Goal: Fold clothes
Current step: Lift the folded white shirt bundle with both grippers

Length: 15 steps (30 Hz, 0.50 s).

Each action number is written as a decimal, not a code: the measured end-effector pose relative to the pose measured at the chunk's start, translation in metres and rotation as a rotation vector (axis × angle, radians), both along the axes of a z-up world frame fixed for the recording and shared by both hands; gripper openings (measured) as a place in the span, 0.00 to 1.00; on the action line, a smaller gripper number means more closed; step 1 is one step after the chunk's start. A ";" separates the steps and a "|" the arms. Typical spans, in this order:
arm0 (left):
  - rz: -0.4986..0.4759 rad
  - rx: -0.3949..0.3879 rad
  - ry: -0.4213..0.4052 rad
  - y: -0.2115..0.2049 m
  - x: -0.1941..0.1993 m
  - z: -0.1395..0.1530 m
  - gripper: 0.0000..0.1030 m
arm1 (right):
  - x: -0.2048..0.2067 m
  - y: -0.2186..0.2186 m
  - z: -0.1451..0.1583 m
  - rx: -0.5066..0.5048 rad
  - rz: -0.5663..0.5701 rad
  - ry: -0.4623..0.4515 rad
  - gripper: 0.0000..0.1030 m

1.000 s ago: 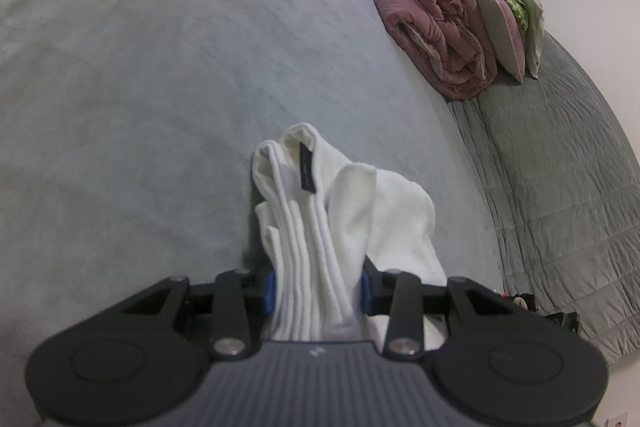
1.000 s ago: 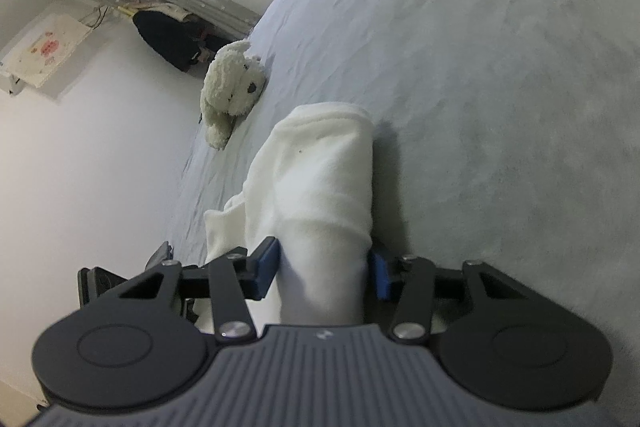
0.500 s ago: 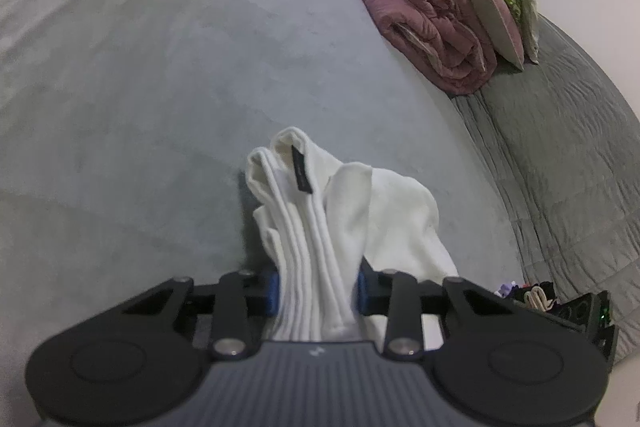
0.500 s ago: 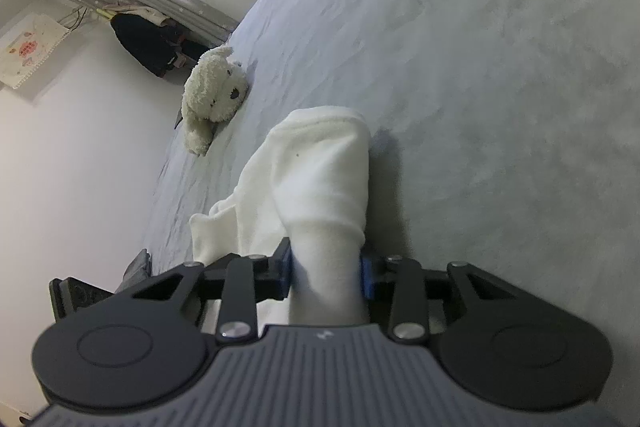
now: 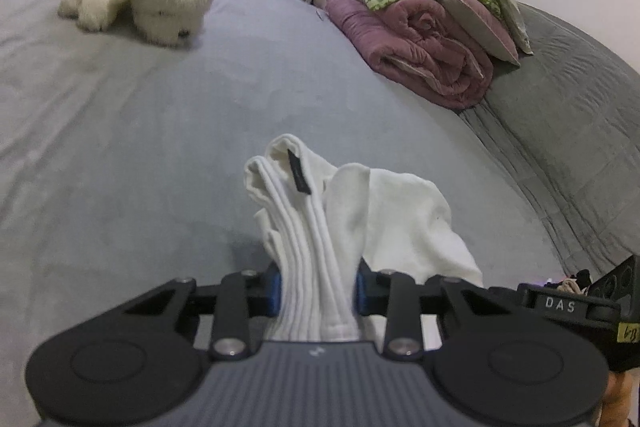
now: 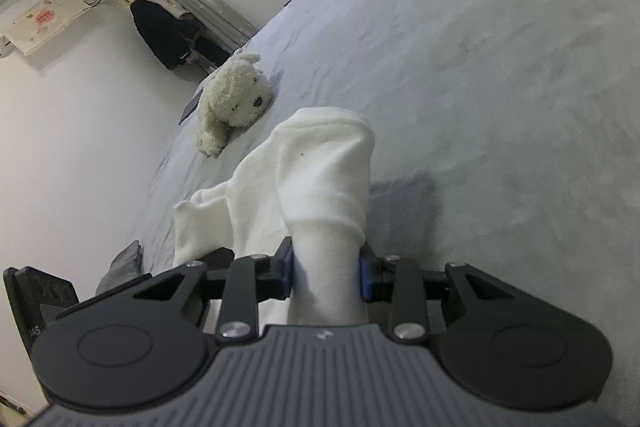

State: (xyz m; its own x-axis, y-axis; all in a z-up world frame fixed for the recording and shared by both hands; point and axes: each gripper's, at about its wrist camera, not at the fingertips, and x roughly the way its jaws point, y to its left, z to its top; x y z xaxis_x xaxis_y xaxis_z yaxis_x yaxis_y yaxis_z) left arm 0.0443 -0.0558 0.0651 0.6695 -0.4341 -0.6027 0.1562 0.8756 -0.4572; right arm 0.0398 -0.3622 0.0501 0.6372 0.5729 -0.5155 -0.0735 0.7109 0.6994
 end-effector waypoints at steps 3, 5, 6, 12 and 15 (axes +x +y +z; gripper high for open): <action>0.004 0.034 -0.012 -0.004 -0.002 0.003 0.32 | 0.003 0.002 -0.001 0.006 -0.003 0.009 0.33; 0.005 0.065 -0.021 -0.009 -0.003 0.004 0.31 | 0.004 0.006 -0.001 -0.015 0.001 0.004 0.33; 0.006 0.079 -0.025 -0.011 -0.002 0.005 0.31 | 0.004 0.007 0.000 -0.025 0.001 0.001 0.33; 0.003 0.149 -0.055 -0.025 -0.006 0.009 0.31 | 0.006 0.017 0.006 -0.092 0.007 -0.031 0.33; 0.008 0.175 -0.056 -0.028 -0.007 0.006 0.31 | 0.009 0.022 0.003 -0.121 0.016 -0.035 0.33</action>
State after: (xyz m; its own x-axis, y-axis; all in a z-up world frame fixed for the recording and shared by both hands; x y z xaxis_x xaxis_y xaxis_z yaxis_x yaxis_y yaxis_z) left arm 0.0370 -0.0843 0.0715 0.7071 -0.3203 -0.6305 0.1694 0.9423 -0.2887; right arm 0.0484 -0.3403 0.0533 0.6470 0.5182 -0.5593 -0.1084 0.7886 0.6053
